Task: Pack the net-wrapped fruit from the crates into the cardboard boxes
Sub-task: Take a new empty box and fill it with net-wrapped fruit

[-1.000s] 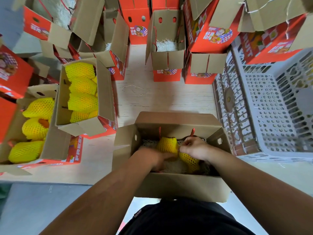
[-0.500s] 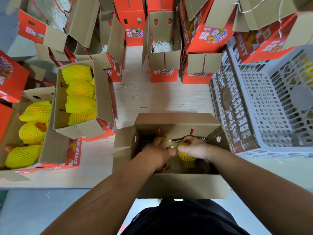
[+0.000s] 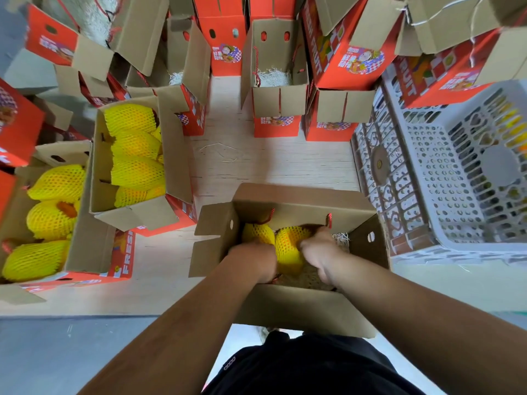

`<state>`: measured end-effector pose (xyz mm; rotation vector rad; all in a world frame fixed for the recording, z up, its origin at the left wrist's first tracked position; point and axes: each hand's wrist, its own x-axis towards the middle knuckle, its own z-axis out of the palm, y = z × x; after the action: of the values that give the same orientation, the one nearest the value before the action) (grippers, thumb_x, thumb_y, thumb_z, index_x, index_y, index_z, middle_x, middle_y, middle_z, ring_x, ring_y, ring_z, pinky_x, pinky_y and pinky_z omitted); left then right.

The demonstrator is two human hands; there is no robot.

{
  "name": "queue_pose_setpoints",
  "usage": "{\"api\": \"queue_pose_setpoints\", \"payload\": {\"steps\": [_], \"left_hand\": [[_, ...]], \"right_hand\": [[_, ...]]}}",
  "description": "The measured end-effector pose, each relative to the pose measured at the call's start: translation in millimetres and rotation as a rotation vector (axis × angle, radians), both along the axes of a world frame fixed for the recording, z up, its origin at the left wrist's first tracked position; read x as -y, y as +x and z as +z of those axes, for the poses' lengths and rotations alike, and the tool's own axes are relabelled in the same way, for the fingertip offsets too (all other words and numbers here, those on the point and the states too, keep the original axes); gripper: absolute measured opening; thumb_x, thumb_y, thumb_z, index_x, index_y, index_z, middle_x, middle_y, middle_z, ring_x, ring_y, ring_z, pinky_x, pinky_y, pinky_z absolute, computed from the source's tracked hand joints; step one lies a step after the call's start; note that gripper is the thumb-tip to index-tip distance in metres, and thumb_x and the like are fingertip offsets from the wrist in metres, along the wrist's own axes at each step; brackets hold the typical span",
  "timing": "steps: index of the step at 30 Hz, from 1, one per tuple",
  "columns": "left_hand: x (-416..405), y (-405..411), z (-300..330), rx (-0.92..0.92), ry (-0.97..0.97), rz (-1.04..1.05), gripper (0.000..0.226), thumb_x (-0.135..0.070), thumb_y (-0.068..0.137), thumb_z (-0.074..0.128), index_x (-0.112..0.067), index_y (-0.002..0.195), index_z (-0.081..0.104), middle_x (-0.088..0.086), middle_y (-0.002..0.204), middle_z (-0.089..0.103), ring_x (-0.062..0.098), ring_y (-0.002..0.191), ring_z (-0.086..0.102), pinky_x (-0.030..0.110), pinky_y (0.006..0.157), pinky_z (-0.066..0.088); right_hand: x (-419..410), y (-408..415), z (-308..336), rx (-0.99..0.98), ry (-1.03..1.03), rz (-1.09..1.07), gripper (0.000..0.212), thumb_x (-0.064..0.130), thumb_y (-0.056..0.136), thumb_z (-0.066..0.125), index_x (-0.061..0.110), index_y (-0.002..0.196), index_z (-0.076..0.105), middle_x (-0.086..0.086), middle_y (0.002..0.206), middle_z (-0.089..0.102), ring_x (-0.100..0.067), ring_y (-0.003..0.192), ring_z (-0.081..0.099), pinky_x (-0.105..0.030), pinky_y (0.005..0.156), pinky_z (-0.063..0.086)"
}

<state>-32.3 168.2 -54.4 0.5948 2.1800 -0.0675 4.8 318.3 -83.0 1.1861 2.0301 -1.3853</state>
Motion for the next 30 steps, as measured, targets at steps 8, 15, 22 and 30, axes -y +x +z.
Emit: {"api": "queue_pose_setpoints", "payload": {"steps": [8, 15, 22, 30], "left_hand": [[-5.0, -2.7, 7.6, -0.022, 0.010, -0.020, 0.029, -0.026, 0.104, 0.050, -0.013, 0.125, 0.066, 0.011, 0.122, 0.066, 0.032, 0.111, 0.063, 0.045, 0.098, 0.052], [-47.1, -1.1, 57.6, -0.096, 0.604, 0.150, 0.025, -0.019, 0.105, 0.044, -0.029, 0.120, 0.062, -0.011, 0.093, 0.061, 0.014, 0.085, 0.059, 0.027, 0.070, 0.044], [-150.0, 6.3, 102.4, -0.150, 1.016, 0.283, 0.032, -0.023, 0.093, 0.041, -0.036, 0.112, 0.063, -0.008, 0.117, 0.064, 0.009, 0.105, 0.060, 0.029, 0.091, 0.050], [-391.2, 29.8, 91.8, -0.125, 1.179, 0.174, 0.033, -0.005, 0.097, 0.047, -0.021, 0.116, 0.067, -0.004, 0.125, 0.066, 0.014, 0.117, 0.059, 0.039, 0.101, 0.048]], "right_hand": [[16.6, -9.3, 9.3, -0.044, -0.010, 0.304, 0.016, -0.003, 0.094, 0.057, 0.001, 0.103, 0.071, -0.009, 0.078, 0.060, -0.021, 0.076, 0.053, -0.027, 0.062, 0.042], [-23.3, 9.8, 81.6, -0.303, 0.007, 0.318, 0.028, 0.001, 0.100, 0.043, 0.017, 0.094, 0.066, -0.007, 0.078, 0.065, -0.017, 0.067, 0.052, -0.026, 0.058, 0.040], [-114.7, 27.5, 145.4, -0.668, -0.016, 0.015, 0.036, 0.000, 0.098, 0.042, 0.021, 0.105, 0.071, 0.004, 0.093, 0.076, -0.008, 0.087, 0.072, -0.020, 0.071, 0.057], [-329.1, 60.0, 139.6, -0.814, 0.181, -0.205, 0.036, -0.002, 0.095, 0.045, 0.023, 0.099, 0.072, 0.011, 0.092, 0.076, -0.001, 0.092, 0.070, -0.015, 0.076, 0.053]]}}
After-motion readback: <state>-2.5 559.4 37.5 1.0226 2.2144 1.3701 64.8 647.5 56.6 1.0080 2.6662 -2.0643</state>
